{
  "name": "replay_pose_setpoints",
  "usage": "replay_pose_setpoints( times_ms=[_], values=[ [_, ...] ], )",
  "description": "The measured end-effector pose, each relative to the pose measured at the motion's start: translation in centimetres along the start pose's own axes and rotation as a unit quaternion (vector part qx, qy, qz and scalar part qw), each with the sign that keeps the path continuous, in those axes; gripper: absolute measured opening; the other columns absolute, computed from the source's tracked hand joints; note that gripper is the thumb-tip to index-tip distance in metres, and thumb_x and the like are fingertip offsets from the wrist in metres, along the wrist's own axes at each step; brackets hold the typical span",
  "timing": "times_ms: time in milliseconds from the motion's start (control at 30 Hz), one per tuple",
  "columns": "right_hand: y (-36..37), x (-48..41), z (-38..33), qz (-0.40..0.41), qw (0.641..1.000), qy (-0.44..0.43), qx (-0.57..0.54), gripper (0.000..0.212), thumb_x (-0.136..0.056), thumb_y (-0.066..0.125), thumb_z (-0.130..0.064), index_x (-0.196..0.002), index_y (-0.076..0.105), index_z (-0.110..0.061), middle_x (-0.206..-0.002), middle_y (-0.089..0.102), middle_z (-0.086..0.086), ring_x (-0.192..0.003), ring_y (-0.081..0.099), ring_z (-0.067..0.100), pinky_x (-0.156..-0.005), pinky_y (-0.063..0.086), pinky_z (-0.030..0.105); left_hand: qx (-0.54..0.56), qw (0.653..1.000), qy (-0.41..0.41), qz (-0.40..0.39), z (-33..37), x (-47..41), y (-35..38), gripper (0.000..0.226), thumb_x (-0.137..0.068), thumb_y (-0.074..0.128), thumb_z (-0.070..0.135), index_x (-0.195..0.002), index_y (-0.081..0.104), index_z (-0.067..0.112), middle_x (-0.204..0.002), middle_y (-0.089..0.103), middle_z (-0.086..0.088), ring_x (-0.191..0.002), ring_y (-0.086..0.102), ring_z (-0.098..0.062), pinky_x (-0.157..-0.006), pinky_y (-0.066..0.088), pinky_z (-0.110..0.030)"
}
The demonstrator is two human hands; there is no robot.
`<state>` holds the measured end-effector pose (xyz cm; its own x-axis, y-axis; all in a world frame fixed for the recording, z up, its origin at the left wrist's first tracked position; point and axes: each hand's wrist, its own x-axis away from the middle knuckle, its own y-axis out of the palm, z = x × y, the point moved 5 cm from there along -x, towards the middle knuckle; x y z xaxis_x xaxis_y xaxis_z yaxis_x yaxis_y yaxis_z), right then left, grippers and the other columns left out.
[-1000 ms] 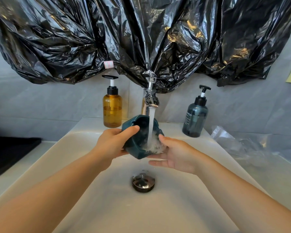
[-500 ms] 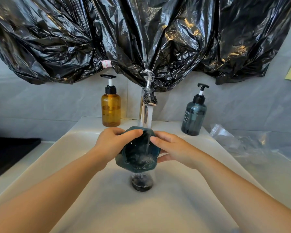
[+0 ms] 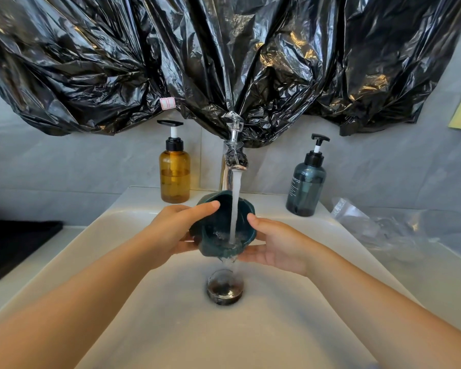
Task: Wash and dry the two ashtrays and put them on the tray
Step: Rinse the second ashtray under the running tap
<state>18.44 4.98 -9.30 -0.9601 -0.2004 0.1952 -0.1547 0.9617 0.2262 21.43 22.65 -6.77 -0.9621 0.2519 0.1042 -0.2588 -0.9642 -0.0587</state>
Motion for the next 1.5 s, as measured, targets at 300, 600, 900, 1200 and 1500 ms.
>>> replay_pose_setpoints(
  times_ms=[300,600,900,1200,1500],
  values=[
    [-0.2,0.2,-0.7,0.022,0.979,-0.032,0.202,0.065,-0.077,0.059,-0.06,-0.131,0.053,-0.025,-0.129,0.062,0.002,-0.118,0.06,0.023,-0.096,0.053,0.042,-0.073,0.99,0.076,0.097,0.2,0.2,-0.8,0.037,-0.074,0.073,0.05,-0.088,0.069,0.016,-0.089,0.07,-0.003,-0.086,0.065,-0.02,-0.069,0.056,-0.029],
    [0.6,0.3,-0.4,-0.02,0.977,-0.046,0.206,0.038,-0.1,0.044,-0.035,-0.129,0.058,-0.014,-0.124,0.066,0.014,-0.111,0.063,0.033,-0.092,0.055,0.044,-0.092,0.99,0.069,0.081,0.2,0.3,-0.2,0.035,-0.076,0.071,0.05,-0.094,0.068,0.02,-0.09,0.067,0.0,-0.082,0.062,-0.016,-0.064,0.053,-0.026],
    [0.1,-0.3,-0.3,0.043,0.997,-0.055,0.015,0.037,-0.103,0.038,-0.035,-0.119,0.059,-0.01,-0.117,0.067,0.015,-0.1,0.069,0.028,-0.077,0.059,0.036,0.104,0.992,0.04,-0.06,0.7,0.7,1.0,0.052,-0.071,0.072,0.034,-0.115,0.06,0.01,-0.109,0.071,-0.01,-0.101,0.068,-0.027,-0.081,0.059,-0.038],
    [-0.8,-0.3,-1.4,0.048,0.987,-0.056,0.146,0.04,-0.096,0.051,-0.042,-0.128,0.054,-0.018,-0.124,0.063,0.012,-0.108,0.066,0.028,-0.096,0.053,0.043,-0.067,0.983,0.138,0.102,0.9,0.5,-0.2,0.031,-0.083,0.066,0.044,-0.095,0.068,0.015,-0.089,0.072,-0.001,-0.085,0.066,-0.015,-0.065,0.055,-0.023],
    [0.1,0.4,-0.8,-0.025,0.994,-0.038,0.098,0.036,-0.095,0.052,-0.035,-0.126,0.059,-0.017,-0.124,0.066,0.013,-0.107,0.067,0.035,-0.088,0.056,0.048,-0.056,0.995,0.066,0.04,0.6,0.5,0.2,0.047,-0.071,0.069,0.057,-0.098,0.067,0.019,-0.098,0.072,-0.005,-0.095,0.066,-0.023,-0.085,0.057,-0.042]
  ],
)
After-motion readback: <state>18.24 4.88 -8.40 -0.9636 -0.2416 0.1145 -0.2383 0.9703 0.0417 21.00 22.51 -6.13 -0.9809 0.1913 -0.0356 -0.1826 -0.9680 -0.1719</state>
